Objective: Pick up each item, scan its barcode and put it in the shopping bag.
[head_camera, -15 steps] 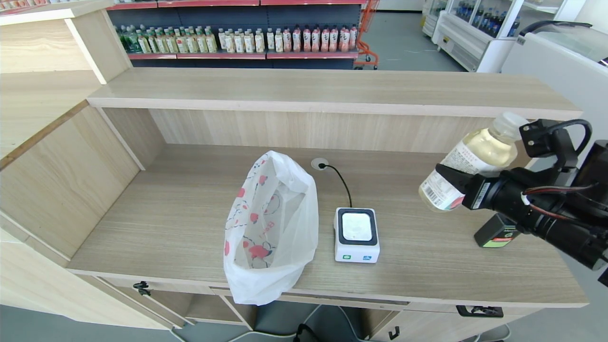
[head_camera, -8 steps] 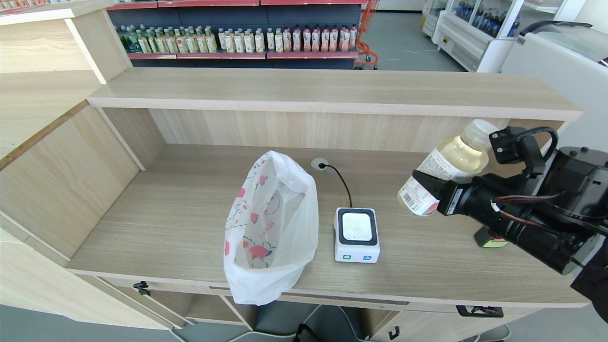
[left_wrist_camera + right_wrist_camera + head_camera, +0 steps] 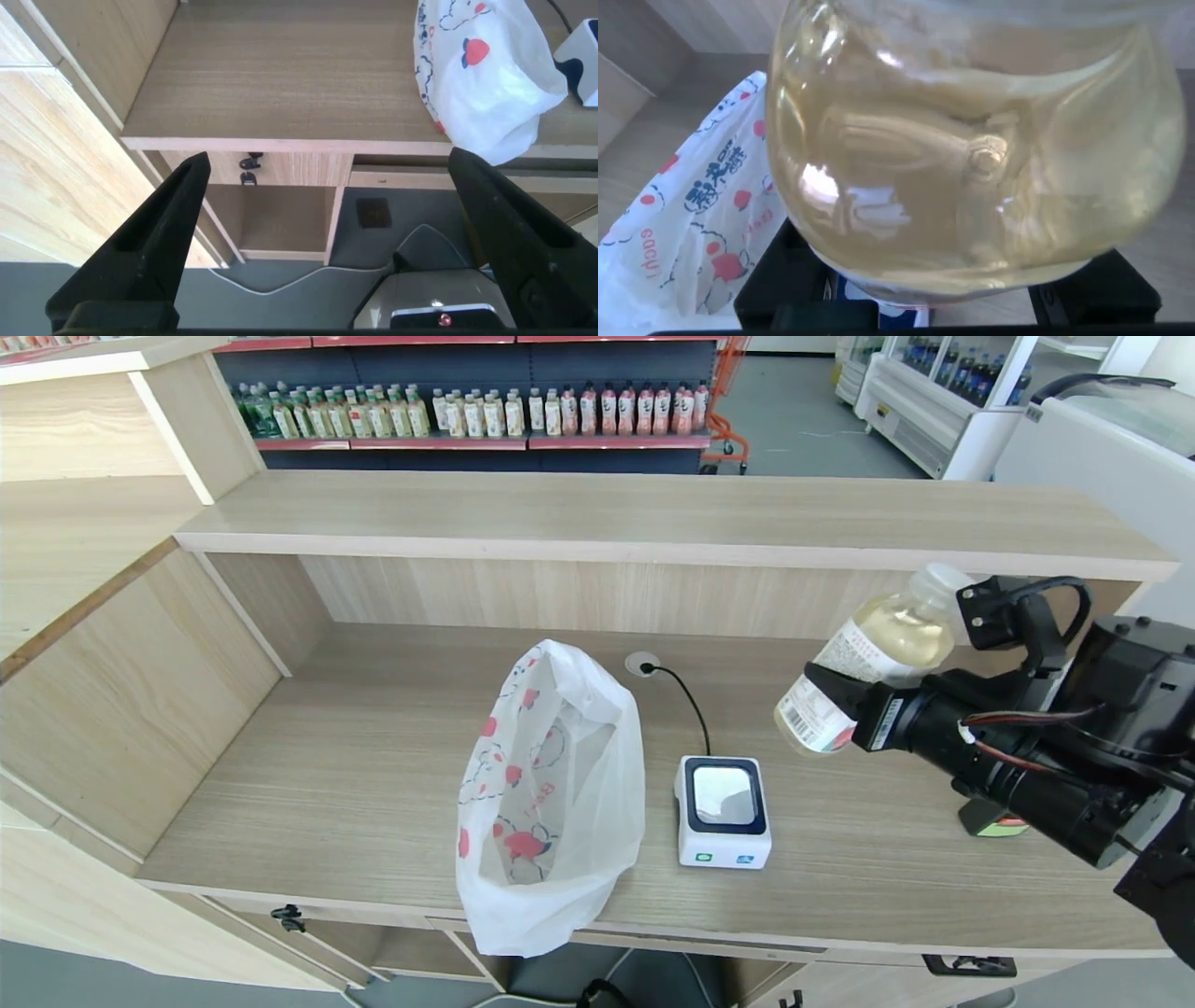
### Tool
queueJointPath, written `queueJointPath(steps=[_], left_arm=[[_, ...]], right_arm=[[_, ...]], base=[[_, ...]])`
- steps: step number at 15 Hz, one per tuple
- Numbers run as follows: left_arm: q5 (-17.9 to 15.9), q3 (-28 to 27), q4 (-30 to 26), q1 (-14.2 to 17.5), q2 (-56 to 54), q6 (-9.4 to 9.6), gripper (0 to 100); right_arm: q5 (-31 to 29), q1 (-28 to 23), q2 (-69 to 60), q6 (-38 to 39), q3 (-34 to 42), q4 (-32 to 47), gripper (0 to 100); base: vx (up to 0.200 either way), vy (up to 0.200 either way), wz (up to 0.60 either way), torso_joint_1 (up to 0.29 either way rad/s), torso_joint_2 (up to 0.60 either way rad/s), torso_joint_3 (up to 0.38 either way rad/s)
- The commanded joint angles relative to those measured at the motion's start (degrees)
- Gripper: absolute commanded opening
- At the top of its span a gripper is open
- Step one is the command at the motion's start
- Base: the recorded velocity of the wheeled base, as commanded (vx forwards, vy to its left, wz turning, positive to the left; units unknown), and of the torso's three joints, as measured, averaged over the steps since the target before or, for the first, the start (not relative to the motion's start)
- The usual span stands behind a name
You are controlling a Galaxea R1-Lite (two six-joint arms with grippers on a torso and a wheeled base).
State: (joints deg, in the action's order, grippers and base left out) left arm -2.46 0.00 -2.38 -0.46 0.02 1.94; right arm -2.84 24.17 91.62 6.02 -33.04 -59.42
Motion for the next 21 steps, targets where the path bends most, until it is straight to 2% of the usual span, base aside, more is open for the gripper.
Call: queueJointPath(steps=[1, 8, 12, 19, 21], left_arm=[[0.0, 0.0, 0.0, 0.0, 0.0, 0.00, 100], [0.0, 0.0, 0.0, 0.0, 0.0, 0.00, 100], [0.0, 0.0, 0.0, 0.0, 0.0, -0.09, 100], [0.0, 0.0, 0.0, 0.0, 0.0, -0.09, 100], [0.0, 0.0, 0.0, 0.0, 0.0, -0.09, 100]], right_arm=[[0.0, 0.7, 0.1, 0.0, -0.4, -0.5, 0], [0.0, 7.5, 1.9, 0.5, -0.4, -0.5, 0], [0.3, 9.1, 6.4, 0.4, -0.4, -1.5, 0], [-0.1, 10.0, 19.1, -1.1, 4.3, -17.8, 0], [0.2, 10.3, 20.7, -1.8, 5.1, -19.9, 0]], base=[[0.000, 0.200, 0.00, 0.012, 0.01, 0.002], [0.000, 0.200, 0.00, -0.002, 0.00, 0.005], [0.000, 0.000, 0.00, 0.000, 0.00, 0.000], [0.000, 0.000, 0.00, 0.000, 0.00, 0.000], [0.000, 0.000, 0.00, 0.000, 0.00, 0.000]])
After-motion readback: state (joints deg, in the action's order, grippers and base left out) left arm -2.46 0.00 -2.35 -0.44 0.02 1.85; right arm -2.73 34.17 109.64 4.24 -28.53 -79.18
